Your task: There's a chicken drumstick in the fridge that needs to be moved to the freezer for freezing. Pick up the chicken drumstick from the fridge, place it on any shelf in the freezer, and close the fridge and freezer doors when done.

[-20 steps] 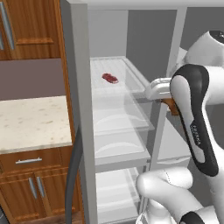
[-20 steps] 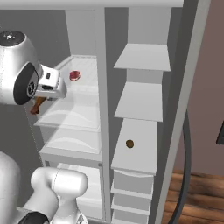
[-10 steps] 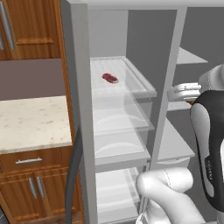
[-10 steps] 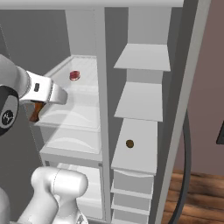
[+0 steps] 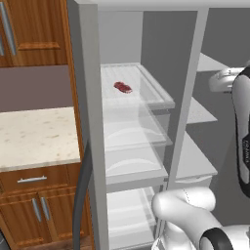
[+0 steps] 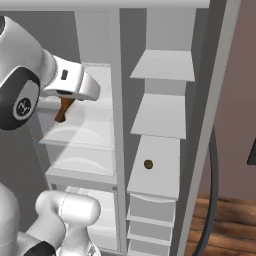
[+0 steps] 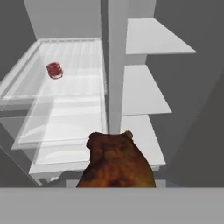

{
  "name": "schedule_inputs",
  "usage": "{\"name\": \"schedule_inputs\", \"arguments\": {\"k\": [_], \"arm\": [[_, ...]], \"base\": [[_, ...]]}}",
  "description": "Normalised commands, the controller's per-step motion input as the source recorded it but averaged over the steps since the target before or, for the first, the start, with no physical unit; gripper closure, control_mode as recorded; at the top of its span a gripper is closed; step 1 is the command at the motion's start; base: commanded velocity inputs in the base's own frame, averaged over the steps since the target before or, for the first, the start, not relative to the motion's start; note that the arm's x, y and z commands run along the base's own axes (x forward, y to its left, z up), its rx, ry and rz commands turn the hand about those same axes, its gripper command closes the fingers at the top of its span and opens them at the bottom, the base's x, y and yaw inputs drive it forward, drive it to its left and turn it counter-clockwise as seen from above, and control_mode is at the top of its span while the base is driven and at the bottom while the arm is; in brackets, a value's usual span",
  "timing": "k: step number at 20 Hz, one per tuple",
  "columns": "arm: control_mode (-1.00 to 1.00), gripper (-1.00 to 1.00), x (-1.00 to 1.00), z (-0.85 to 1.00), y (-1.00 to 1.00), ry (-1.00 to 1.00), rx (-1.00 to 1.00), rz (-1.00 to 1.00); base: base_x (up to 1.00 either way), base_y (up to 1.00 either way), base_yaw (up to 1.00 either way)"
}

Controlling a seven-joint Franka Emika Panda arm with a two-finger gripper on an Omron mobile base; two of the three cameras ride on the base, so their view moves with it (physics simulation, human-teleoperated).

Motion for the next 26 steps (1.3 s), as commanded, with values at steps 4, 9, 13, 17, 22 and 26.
{"name": "schedule_inputs", "arguments": {"k": [4,9,13,17,22,26], "arm": [[-1.00,1.00,0.09,0.04,-0.62,-0.01,0.00,0.04],[-1.00,1.00,0.25,0.00,-0.30,-0.15,0.01,0.05],[-1.00,1.00,0.61,0.00,-0.21,-0.01,0.03,0.08],[-1.00,1.00,0.58,0.00,-0.24,0.00,0.01,0.06],[-1.00,1.00,0.53,0.00,-0.28,0.00,0.01,0.00],[-1.00,1.00,0.58,0.00,-0.15,0.00,0.00,0.00]], "base": [[0.00,0.00,0.00],[0.00,0.00,0.00],[0.00,0.00,0.00],[0.00,0.00,0.00],[0.00,0.00,0.00],[0.00,0.00,0.00]]}}
